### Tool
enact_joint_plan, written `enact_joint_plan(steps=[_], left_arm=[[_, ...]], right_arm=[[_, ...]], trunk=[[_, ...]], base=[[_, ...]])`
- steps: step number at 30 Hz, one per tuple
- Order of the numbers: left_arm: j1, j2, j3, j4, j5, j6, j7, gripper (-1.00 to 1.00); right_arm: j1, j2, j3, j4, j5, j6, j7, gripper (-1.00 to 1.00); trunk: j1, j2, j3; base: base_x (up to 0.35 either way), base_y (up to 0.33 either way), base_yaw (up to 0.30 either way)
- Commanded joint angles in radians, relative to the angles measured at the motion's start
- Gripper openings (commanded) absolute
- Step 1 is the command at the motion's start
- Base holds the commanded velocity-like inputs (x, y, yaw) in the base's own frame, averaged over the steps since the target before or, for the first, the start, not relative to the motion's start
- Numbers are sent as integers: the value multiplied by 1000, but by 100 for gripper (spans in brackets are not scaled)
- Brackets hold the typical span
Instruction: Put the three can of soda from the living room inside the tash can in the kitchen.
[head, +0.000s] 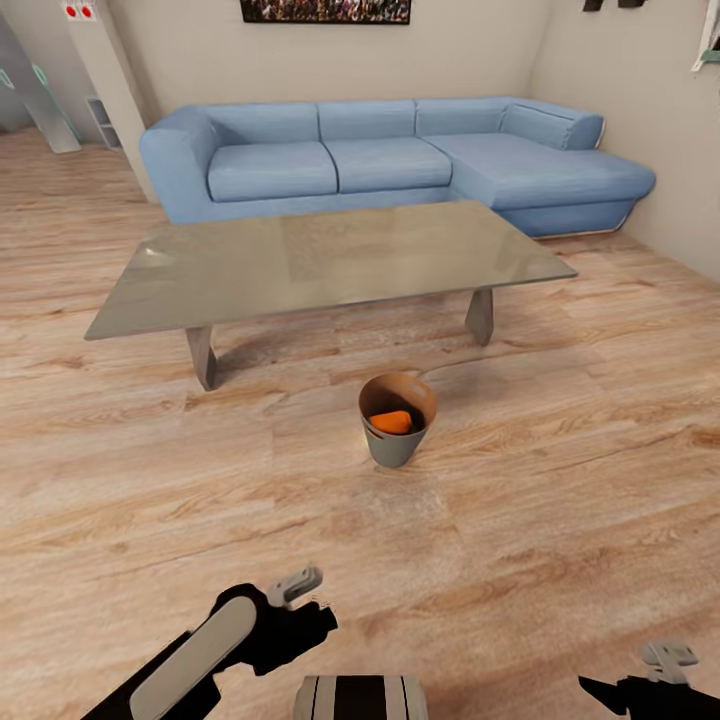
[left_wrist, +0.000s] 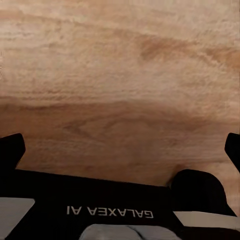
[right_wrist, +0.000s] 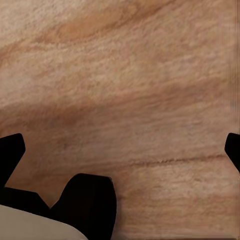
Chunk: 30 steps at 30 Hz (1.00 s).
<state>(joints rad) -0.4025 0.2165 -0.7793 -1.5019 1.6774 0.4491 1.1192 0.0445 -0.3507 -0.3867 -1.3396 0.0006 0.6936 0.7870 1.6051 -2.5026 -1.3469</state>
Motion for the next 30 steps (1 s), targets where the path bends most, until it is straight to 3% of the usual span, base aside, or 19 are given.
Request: enact_joint_plan(steps=[1,7,12,16,22,30], left_arm=[[9,1,0,1,-1,-4,-2,100],[75,8,0,9,-11,-76,-11,100],[96,13,0,20,-47,-97,-30,100],[107,12,-3,31,-75,-104,-87,100],[129,9,-11,60,-87,-107,-162,100],[158,6,-13,91,-98,-111,-233,100]], right_arm=[[0,0,4,4,0,0,-7,100],[-2,2,37,39,0,-1,-64,100],[-4,3,50,57,-2,-1,-102,100],[-5,14,67,70,-1,-2,-135,100],[-6,50,89,82,0,-2,-191,100],[-6,66,129,107,1,-16,-262,100]], trunk=[[0,0,2],[0,0,12],[0,0,20],[0,0,27],[0,0,37],[0,0,50]], base=[[-9,5,0],[-3,2,0],[0,0,0],[0,0,0],[0,0,0],[0,0,0]])
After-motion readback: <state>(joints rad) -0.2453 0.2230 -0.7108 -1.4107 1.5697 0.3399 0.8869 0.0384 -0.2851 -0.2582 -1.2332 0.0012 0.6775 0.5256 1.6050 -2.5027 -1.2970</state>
